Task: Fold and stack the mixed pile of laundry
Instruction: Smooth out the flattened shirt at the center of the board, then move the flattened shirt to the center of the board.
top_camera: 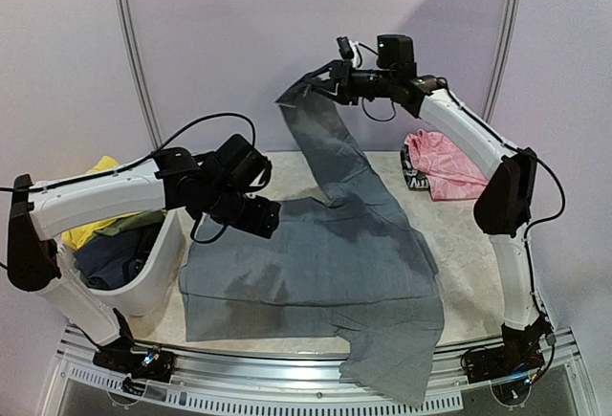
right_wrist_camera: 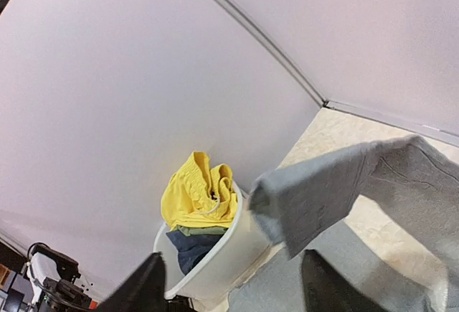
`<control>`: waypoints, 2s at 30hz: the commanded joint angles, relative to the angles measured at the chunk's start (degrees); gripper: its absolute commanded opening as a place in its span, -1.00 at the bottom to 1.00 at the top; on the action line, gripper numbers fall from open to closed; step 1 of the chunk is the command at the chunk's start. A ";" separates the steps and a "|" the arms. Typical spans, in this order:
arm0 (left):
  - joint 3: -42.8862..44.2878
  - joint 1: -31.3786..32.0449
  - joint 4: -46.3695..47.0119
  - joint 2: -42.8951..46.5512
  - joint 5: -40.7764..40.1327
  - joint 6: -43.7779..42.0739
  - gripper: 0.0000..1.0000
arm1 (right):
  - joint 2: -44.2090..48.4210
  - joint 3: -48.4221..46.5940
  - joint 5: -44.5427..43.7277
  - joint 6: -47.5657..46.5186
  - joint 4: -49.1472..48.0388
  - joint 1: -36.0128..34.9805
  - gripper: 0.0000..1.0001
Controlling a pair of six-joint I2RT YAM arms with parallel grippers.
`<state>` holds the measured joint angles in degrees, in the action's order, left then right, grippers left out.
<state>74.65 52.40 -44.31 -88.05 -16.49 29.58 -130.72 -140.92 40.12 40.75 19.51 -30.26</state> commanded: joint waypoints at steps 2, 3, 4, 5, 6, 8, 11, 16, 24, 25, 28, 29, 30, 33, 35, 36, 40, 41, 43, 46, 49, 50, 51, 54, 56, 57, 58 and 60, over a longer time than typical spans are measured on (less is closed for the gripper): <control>0.53 0.77 -1.87 1.84 -2.13 0.51 0.71 | -1.14 5.49 -1.53 3.00 -7.28 -0.55 0.98; 0.20 0.77 -1.56 2.02 -2.07 0.77 0.71 | -0.36 7.18 -2.82 0.62 -4.95 -0.50 0.98; -0.10 0.77 -1.28 2.11 -1.92 1.03 0.71 | 0.92 8.86 -4.32 -0.83 -2.55 -0.32 0.98; -0.46 0.77 -0.92 2.31 -1.68 1.25 0.71 | 1.89 10.83 -5.77 -2.55 -0.29 -0.15 0.98; -0.81 0.77 -0.65 2.40 -1.52 1.46 0.71 | 3.72 12.94 -7.69 -3.65 1.55 0.11 0.98; -1.18 0.77 -0.34 2.44 -1.30 1.75 0.71 | 6.70 16.96 -12.36 -5.85 6.20 0.99 0.98; -1.64 0.82 -0.63 2.49 -1.22 2.17 0.71 | 11.95 23.22 -16.64 -7.84 13.63 2.97 0.98; -5.52 0.77 -0.12 3.55 -1.44 3.59 0.71 | 23.68 37.67 -23.73 -15.51 22.27 6.18 0.98; -8.90 0.06 -0.80 1.51 -0.81 6.21 0.72 | 40.15 66.03 -22.93 -18.69 27.61 20.29 0.81; -8.91 -0.12 -1.25 0.88 -0.67 6.62 0.71 | 41.39 68.35 -22.63 -19.60 28.18 21.34 0.79; -8.95 -0.43 -2.51 -0.52 -0.79 7.87 0.71 | 42.29 73.39 -21.46 -22.55 29.80 23.37 0.72; -9.18 -0.58 -2.87 -0.73 -0.79 8.31 0.71 | 42.23 74.76 -20.89 -23.55 29.83 23.90 0.69; -9.53 -0.75 -3.18 -0.80 -0.75 8.83 0.70 | 41.88 75.91 -20.17 -24.32 29.61 24.38 0.65; -11.28 -1.44 -3.76 -0.92 -0.08 10.55 0.69 | 40.03 78.07 -18.51 -27.08 28.80 25.16 0.52; -12.50 -1.59 -3.76 -0.66 0.40 10.98 0.69 | 38.17 78.08 -17.83 -28.52 28.39 25.14 0.44; -13.03 -1.60 -3.82 -0.49 0.56 11.18 0.69 | 37.31 77.92 -17.53 -28.83 28.01 25.16 0.40; -14.76 -1.69 -4.20 0.02 0.87 12.15 0.68 | 32.24 76.89 -15.39 -28.59 26.03 25.15 0.23; -15.12 -1.69 -4.08 0.33 1.03 12.43 0.68 | 31.37 76.48 -14.75 -28.22 25.69 25.12 0.20; -16.04 -1.69 -3.64 0.79 1.35 13.03 0.68 | 29.40 75.46 -14.17 -27.94 25.33 25.10 0.19; -17.38 -1.77 -2.98 1.03 1.75 13.86 0.67 | 26.19 74.16 -13.84 -27.99 25.29 24.64 0.18; -18.31 -1.73 -2.78 0.95 1.90 14.46 0.67 | 23.68 72.69 -14.07 -28.74 25.94 23.84 0.16; -18.65 -1.77 -2.77 0.95 1.91 14.71 0.66 | 23.14 72.28 -14.22 -28.72 26.01 23.58 0.15; -18.93 -1.78 -2.84 1.02 1.77 15.07 0.66 | 22.42 71.88 -14.44 -28.70 25.94 23.31 0.14; -19.79 -1.77 -3.22 1.25 1.41 16.21 0.61 | 20.88 70.69 -15.30 -28.46 25.80 22.48 0.09; -20.51 -1.91 -3.55 1.59 1.17 17.00 0.59 | 19.79 69.96 -15.61 -28.37 25.84 21.80 0.02; -20.87 -2.01 -3.56 1.68 1.15 17.26 0.58 | 19.27 69.65 -15.82 -28.43 25.94 21.46 -0.03; -21.25 -2.16 -3.58 1.81 1.19 17.52 0.57 | 18.43 69.35 -16.00 -28.57 26.01 21.07 -0.08; -21.74 -2.59 -3.65 1.84 1.28 17.69 0.55 | 17.38 68.90 -16.13 -28.77 26.03 20.35 -0.16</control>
<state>54.33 51.07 -47.44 -87.83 -15.22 45.58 -110.52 -70.61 24.93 12.67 45.95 -8.38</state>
